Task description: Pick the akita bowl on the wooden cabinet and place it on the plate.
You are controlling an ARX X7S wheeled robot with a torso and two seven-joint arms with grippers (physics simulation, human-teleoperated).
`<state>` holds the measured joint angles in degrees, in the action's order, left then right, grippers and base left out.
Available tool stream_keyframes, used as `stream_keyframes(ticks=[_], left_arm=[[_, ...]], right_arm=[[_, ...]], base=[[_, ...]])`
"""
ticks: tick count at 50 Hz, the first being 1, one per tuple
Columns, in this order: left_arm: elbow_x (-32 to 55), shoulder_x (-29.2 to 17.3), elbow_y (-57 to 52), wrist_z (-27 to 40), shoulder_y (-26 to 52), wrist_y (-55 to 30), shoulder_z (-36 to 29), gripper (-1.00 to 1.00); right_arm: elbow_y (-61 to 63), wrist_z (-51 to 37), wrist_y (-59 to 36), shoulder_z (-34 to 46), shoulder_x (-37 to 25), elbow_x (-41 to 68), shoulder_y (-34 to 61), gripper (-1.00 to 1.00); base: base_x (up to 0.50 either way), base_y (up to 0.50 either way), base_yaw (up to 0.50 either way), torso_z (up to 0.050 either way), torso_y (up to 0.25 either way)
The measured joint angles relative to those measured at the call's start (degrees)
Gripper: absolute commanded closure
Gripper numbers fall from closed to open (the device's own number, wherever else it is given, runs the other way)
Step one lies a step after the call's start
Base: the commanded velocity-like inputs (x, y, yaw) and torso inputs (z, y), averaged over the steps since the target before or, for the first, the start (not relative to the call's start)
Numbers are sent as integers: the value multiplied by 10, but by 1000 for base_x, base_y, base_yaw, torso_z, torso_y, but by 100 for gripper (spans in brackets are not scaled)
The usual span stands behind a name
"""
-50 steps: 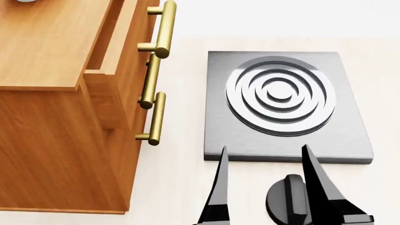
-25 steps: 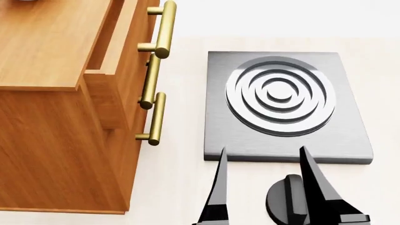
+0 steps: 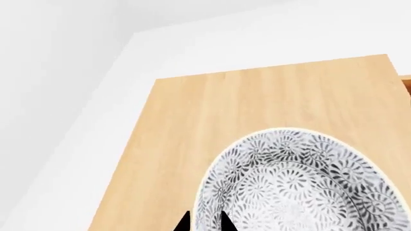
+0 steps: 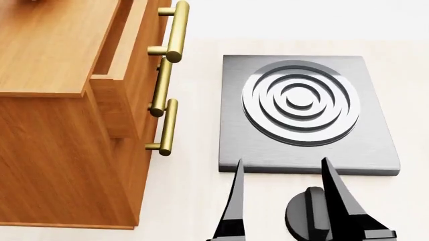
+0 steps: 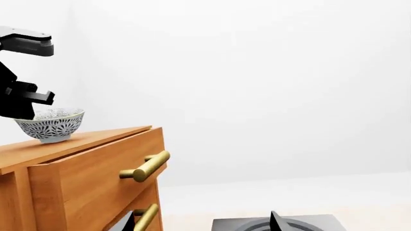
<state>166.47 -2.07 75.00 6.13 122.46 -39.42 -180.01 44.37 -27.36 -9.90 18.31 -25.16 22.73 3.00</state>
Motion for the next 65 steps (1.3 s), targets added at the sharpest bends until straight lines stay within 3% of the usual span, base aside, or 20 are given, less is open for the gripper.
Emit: stream_keyframes(ticks=[8, 12, 28, 40, 56, 65], left_arm=[[-18, 4, 0, -2, -1, 16, 6, 100], [-59, 6, -2, -4, 2, 27, 41, 100], [-357, 10, -10, 11, 18, 44, 332, 100], [-517, 9, -37, 36, 32, 48, 479, 100], [-629, -53, -226, 133, 91, 108, 573, 100], [-747, -105, -362, 185, 109, 130, 661, 100]], right_arm=[[2, -2, -1, 0, -1, 0, 1, -100], [3, -3, -1, 1, -2, 0, 1, -100], [4, -6, 0, 3, -4, 1, 2, -100], [4, -7, 1, 3, -5, 2, 2, -100], [12, -12, -1, 4, -9, 2, 2, -100], [19, -15, -3, 3, -12, 2, 2, -100]], base=[[0, 0, 0, 0, -1], [0, 0, 0, 0, 0], [0, 0, 0, 0, 0], [0, 0, 0, 0, 0], [0, 0, 0, 0, 0], [0, 0, 0, 0, 0]])
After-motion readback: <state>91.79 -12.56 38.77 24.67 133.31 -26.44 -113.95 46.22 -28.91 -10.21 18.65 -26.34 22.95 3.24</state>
